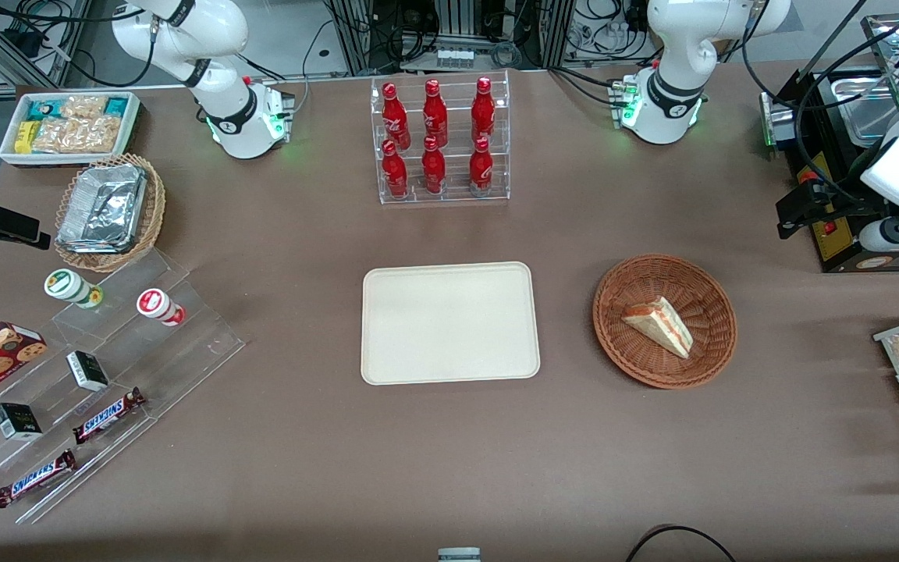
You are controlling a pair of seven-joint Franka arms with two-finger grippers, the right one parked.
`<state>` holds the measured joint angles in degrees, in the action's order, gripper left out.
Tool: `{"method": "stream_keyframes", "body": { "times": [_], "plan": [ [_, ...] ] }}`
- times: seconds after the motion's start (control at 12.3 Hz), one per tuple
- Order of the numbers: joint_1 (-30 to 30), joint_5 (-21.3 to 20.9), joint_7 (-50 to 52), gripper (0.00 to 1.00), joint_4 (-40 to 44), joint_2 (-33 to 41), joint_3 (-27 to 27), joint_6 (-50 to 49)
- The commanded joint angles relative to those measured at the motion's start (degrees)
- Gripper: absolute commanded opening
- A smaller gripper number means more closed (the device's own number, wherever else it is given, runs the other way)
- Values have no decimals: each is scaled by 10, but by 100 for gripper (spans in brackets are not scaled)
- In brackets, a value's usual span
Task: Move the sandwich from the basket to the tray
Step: 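Lower the open left gripper over the sandwich in the wicker basket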
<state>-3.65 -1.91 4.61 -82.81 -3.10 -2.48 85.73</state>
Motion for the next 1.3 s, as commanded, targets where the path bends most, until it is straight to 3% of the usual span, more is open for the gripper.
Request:
{"method": "stream_keyframes", "body": {
  "times": [0.0, 0.16, 0.41, 0.65, 1.05, 1.22],
  "plan": [
    [13, -4, 7, 100, 2, -2, -11, -22],
    [14, 4, 7, 100, -6, -5, -11, -20],
    [3, 5, 26, 100, -100, 0, -13, 58],
    [-24, 2, 173, 100, -231, 10, -14, 223],
    [-45, 3, 559, 100, -375, 6, -15, 444],
    [-47, 2, 587, 100, -423, 2, -15, 480]
  ]
}}
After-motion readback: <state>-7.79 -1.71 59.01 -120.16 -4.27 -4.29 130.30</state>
